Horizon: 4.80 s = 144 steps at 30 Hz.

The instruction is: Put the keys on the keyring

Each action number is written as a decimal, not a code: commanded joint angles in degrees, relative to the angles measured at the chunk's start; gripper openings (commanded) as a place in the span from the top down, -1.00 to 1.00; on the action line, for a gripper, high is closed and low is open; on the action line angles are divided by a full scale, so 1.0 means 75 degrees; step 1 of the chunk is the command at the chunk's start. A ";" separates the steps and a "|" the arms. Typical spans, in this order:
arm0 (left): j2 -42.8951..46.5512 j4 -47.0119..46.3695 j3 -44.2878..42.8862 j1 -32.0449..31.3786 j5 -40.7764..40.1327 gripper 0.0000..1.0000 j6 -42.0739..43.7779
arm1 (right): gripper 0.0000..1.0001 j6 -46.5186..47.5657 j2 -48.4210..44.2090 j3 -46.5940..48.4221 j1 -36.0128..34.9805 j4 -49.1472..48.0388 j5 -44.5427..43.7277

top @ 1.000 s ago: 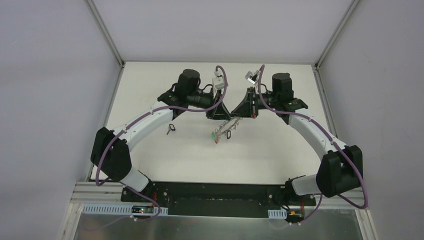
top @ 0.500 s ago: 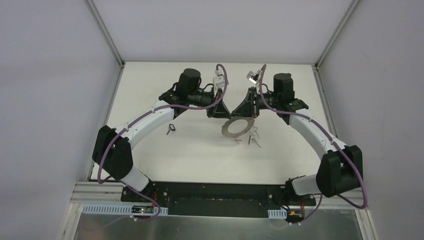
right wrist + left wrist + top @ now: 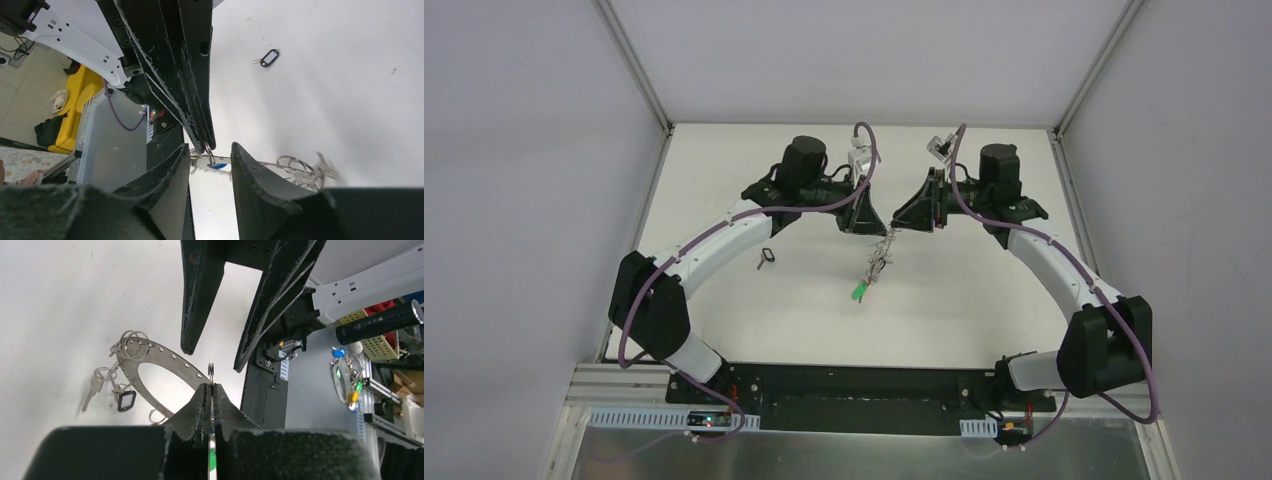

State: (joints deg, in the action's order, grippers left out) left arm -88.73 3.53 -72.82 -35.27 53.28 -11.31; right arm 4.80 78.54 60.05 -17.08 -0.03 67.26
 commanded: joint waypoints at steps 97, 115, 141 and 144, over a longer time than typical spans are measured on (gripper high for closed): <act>0.0801 -0.0403 0.0330 0.0204 0.0270 0.26 0.1332 | 1.00 0.3797 -0.0206 0.1884 -0.1363 0.4035 -0.2253; 0.0347 -0.0897 0.0521 -0.0032 0.0583 0.38 0.1172 | 1.00 0.3395 -0.0131 0.1809 -0.1223 0.3731 -0.1744; 0.0401 -0.3794 0.1002 0.0100 0.0549 1.00 -0.2450 | 0.41 0.0364 -0.0687 0.0200 0.0227 0.0597 -0.0386; 0.0299 -0.4602 0.1144 0.0108 0.0490 1.00 -0.3362 | 0.40 -0.0205 -0.0762 -0.0148 0.0404 -0.0150 0.0012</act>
State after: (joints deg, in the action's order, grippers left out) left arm -86.24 -15.81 -65.14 -34.76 55.44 -23.09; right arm 12.05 75.20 61.19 -15.92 11.70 61.36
